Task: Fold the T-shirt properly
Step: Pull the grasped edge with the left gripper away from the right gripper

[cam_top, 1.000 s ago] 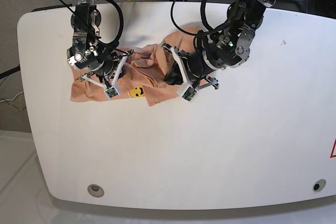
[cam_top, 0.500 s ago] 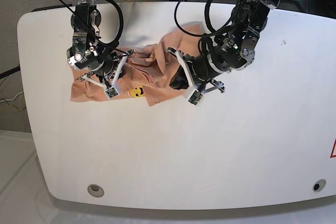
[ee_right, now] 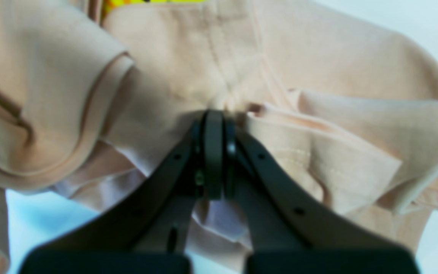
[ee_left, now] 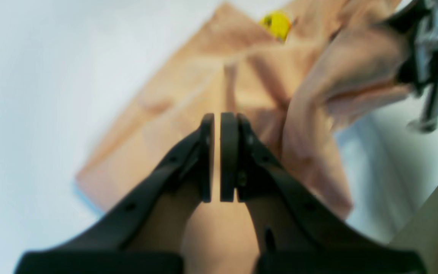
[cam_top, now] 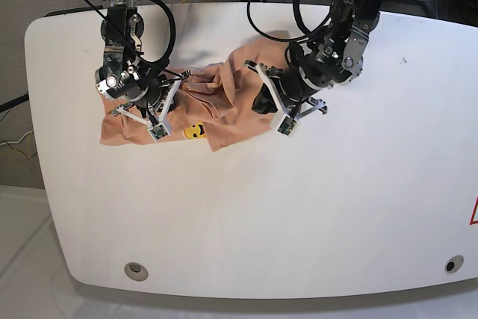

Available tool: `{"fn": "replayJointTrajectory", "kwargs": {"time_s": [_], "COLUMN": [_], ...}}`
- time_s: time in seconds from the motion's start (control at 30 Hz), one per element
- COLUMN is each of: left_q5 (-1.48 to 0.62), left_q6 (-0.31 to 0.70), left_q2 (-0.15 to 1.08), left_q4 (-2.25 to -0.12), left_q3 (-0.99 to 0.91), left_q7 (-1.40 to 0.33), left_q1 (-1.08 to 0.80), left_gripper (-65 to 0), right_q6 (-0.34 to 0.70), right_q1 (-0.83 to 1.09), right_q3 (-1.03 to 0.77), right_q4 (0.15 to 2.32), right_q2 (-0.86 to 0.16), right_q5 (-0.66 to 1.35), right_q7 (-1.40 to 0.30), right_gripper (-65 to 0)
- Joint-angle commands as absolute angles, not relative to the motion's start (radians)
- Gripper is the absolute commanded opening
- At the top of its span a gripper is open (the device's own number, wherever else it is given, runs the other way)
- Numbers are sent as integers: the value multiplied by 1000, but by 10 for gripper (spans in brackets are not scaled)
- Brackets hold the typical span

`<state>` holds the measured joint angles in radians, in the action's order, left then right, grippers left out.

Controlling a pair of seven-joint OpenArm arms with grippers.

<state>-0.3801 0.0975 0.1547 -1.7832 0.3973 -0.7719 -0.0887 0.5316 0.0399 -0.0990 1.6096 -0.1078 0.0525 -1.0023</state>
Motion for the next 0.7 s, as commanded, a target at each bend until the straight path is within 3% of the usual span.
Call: {"fn": "replayJointTrajectory", "kwargs": {"time_s": [0.0,0.27,0.67], "left_q5": [-384,-384,-383], "left_q6": [101,102,222], "left_q2": [131,130,130], "left_q4": [-1764,-1689,-1549], "left_q3": [395,395,394], "left_q7": [-734,-636,-591], "left_q1": [-79,-117,-130], "left_gripper": [-624,-624,-624], "right_q6": [547,547,547], "right_q1": [68,68,68], "right_q3": [-91,-90,-90], "right_q4": [1580,1580,1586], "right_q2": [-91,-88,-87], "right_q5": [22,22,21], "right_q7": [-1115,-1115,-1115], "right_gripper": [-650,-650,-650]}}
